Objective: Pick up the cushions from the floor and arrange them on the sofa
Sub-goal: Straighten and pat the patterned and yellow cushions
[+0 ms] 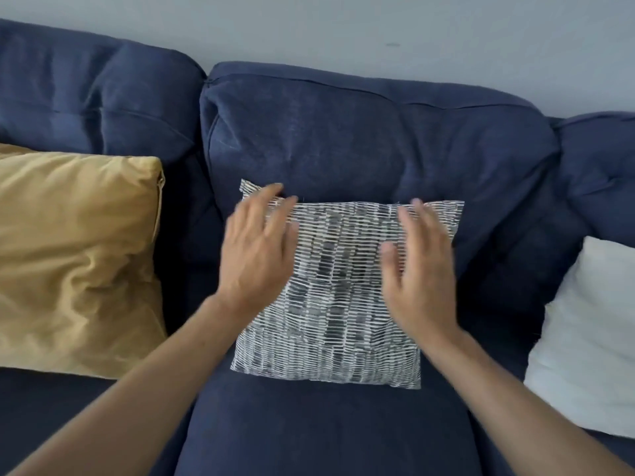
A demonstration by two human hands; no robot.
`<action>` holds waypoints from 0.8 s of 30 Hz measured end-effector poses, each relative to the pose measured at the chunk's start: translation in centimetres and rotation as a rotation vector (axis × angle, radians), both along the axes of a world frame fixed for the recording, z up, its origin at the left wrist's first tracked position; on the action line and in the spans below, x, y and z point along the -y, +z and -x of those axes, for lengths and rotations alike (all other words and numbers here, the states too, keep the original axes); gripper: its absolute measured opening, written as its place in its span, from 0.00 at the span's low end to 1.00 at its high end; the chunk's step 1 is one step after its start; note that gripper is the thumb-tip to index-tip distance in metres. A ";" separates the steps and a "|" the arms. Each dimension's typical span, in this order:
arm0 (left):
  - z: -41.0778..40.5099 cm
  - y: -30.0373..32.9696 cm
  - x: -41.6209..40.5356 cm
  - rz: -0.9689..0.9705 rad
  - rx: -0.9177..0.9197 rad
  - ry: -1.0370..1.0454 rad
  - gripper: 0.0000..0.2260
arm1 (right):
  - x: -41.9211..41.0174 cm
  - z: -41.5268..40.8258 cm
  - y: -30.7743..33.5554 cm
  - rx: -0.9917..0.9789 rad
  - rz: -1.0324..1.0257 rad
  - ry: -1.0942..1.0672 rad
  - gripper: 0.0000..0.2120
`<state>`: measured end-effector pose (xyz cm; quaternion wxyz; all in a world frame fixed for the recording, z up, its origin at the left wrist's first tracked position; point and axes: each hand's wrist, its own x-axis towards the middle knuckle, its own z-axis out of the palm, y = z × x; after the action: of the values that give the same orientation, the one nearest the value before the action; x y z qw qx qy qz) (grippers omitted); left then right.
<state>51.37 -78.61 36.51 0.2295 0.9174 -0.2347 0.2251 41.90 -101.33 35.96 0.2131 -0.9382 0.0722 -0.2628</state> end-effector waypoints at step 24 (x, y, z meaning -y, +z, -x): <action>3.4 -8.5 3.4 0.038 0.068 -0.162 0.30 | -2.6 1.5 -9.3 0.014 0.315 0.090 0.32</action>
<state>47.94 -81.99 28.04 0.2564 0.8827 -0.3116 0.2410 40.37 -98.68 26.62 0.0754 -0.9605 -0.0138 -0.2677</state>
